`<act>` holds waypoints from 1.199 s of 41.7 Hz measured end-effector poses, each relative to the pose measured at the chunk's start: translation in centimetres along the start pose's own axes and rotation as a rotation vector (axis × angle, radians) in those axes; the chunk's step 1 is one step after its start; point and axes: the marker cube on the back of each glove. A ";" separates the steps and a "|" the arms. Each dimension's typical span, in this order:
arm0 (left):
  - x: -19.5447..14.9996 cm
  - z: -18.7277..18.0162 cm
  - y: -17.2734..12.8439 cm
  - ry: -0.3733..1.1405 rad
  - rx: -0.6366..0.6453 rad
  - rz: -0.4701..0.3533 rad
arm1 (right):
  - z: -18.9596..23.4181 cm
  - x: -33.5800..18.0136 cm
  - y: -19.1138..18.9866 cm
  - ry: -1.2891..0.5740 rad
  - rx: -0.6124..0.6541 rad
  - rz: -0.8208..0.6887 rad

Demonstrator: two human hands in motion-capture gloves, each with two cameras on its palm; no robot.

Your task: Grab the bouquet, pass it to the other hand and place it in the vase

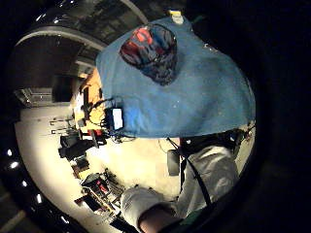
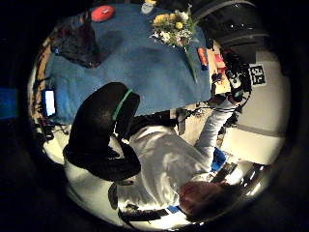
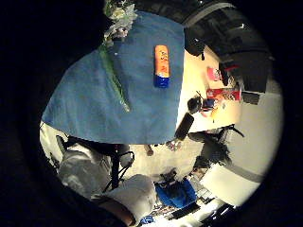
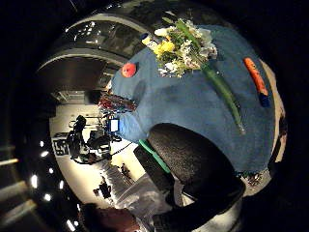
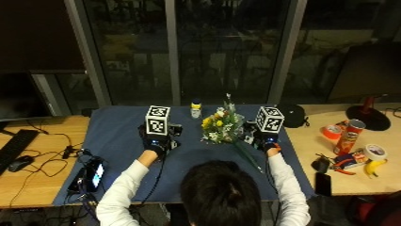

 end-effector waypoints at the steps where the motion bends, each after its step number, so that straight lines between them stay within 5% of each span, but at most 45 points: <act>1: 0.0 0.0 0.0 0.001 -0.001 -0.001 | 0.1 0.0 0.0 0.000 -0.001 -0.002; 17: 0.7 0.9 -0.2 0.065 0.032 0.044 | -0.4 -0.4 1.6 -0.015 0.068 -0.042; 30: 3.5 2.4 -1.8 0.163 0.123 0.140 | -1.6 1.6 1.0 0.056 0.054 0.129; 43: 4.3 2.7 -2.2 0.178 0.143 0.164 | 1.9 6.4 -3.8 -0.030 -0.088 0.337; 48: 4.1 2.9 -2.1 0.175 0.142 0.160 | 4.5 7.1 -3.1 -0.082 -0.334 0.549; 50: 4.0 3.0 -2.2 0.178 0.144 0.161 | 5.2 7.0 -2.8 -0.094 -0.302 0.545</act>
